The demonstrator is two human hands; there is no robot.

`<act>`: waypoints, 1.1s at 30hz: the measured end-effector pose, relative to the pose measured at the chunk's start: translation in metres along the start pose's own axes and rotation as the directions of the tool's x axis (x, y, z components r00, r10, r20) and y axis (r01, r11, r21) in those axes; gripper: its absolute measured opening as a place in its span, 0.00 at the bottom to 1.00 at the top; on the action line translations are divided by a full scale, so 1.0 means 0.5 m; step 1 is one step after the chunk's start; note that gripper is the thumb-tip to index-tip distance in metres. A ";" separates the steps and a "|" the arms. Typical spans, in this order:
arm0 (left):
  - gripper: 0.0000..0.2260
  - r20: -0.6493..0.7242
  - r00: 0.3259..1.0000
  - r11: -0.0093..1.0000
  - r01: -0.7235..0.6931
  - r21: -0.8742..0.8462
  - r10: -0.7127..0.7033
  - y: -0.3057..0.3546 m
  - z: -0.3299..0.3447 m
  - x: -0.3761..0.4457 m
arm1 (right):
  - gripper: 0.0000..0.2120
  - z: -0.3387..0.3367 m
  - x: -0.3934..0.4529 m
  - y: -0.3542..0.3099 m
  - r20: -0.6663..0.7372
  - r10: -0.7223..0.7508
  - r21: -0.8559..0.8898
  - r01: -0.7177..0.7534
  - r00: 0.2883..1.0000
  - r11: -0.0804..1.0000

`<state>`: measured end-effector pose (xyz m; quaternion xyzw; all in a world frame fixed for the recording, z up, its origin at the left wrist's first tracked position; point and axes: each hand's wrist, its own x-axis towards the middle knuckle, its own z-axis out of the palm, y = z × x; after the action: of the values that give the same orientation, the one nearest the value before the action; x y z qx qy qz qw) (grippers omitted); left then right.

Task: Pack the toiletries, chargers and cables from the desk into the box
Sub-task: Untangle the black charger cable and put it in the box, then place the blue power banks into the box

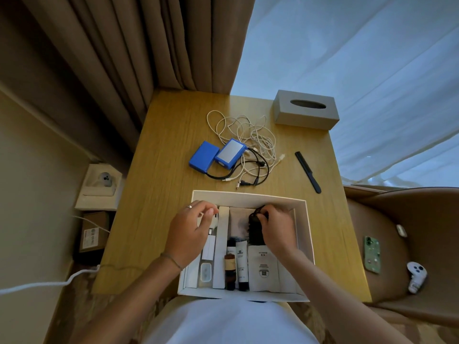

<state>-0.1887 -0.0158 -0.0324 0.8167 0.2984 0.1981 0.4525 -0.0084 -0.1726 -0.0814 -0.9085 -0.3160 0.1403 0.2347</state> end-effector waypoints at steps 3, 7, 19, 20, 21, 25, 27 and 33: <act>0.09 0.013 1.000 0.999 -0.021 0.025 0.021 -0.004 0.000 -0.002 | 0.05 0.000 -0.001 -0.003 -0.022 -0.063 -0.110 0.061 0.998 0.992; 0.08 0.039 0.998 0.997 -0.051 0.066 0.048 -0.003 0.002 0.001 | 0.12 -0.006 -0.005 -0.007 -0.015 -0.093 -0.271 0.086 0.996 0.959; 0.07 0.107 0.993 0.976 -0.076 0.206 0.055 0.052 0.024 0.182 | 0.15 -0.153 0.040 -0.060 -0.004 0.024 -0.016 -0.024 1.000 1.000; 0.07 0.111 0.994 0.970 -0.048 0.238 0.022 0.053 0.032 0.211 | 0.15 -0.165 0.061 -0.065 0.001 0.056 0.052 -0.056 0.998 0.997; 0.07 0.116 0.993 0.962 -0.008 0.274 -0.025 0.052 0.041 0.240 | 0.16 -0.174 0.083 -0.070 -0.004 0.089 0.116 -0.088 0.996 0.989; 0.08 0.146 0.972 0.891 0.103 0.442 -0.185 0.028 0.089 0.349 | 0.17 -0.173 0.163 -0.084 0.027 0.170 0.340 -0.169 0.985 0.925; 0.10 0.173 0.952 0.848 0.131 0.513 -0.252 0.010 0.116 0.392 | 0.17 -0.162 0.189 -0.086 0.071 0.193 0.382 -0.205 0.979 0.901; 0.24 0.194 0.913 0.656 0.100 0.749 -0.360 -0.026 0.197 0.485 | 0.16 -0.143 0.224 -0.061 0.151 0.203 0.392 -0.247 0.967 0.886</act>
<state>0.0459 0.0899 -0.0810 0.9036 0.3754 -0.1334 0.1573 0.0899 -0.1040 -0.0168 -0.8614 -0.1840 0.2770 0.3840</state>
